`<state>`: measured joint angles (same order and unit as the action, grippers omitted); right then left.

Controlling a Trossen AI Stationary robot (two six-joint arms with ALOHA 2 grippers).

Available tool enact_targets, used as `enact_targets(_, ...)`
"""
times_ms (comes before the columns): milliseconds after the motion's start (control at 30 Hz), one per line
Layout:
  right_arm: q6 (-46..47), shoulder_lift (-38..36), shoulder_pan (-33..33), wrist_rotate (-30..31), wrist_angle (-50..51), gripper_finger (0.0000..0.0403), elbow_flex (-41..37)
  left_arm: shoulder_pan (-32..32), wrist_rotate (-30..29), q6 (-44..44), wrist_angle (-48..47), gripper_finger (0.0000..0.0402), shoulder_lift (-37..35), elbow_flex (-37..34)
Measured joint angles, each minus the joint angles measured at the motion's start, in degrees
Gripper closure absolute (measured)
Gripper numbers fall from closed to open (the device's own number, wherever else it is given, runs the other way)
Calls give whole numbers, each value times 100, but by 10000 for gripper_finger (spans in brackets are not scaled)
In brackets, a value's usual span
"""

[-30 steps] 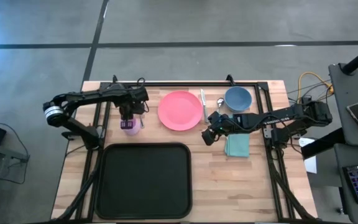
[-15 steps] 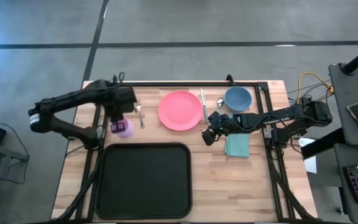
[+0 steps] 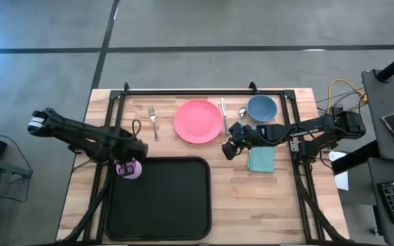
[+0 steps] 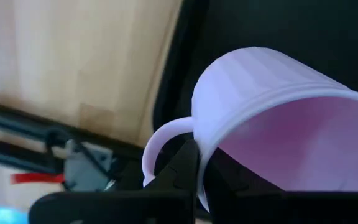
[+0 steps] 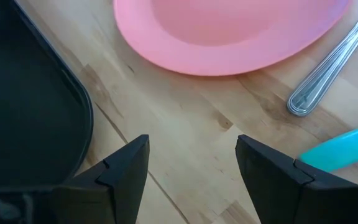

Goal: Set up tray
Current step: Put the violet mug on the black tray in the top-left corner

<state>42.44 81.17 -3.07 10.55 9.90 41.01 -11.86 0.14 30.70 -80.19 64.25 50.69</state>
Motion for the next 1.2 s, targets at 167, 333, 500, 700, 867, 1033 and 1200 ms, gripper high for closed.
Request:
enact_targets(167,11,0,2,-41,-7,174,0,-179,59,307,423,401,-133,-684)
enact_targets(333,323,0,1,-617,-161,174,0,-175,132,277,504,401,-265,-915)
enact_targets(500,1793,101,-260,-1366,-504,174,0,-179,136,310,459,386,-438,-593)
enact_targets(700,3330,334,-528,-1377,-599,174,-2,-179,46,373,247,347,-540,53)
enact_targets(867,3475,761,-544,-1561,-1102,174,5,-175,29,392,158,322,-541,-148)
enact_targets(1033,3648,1169,-544,-1556,-1234,174,165,-174,36,608,389,321,-497,-503)
enact_targets(1200,3481,1346,-544,-1569,-1217,174,328,-174,31,651,572,321,-494,-328)
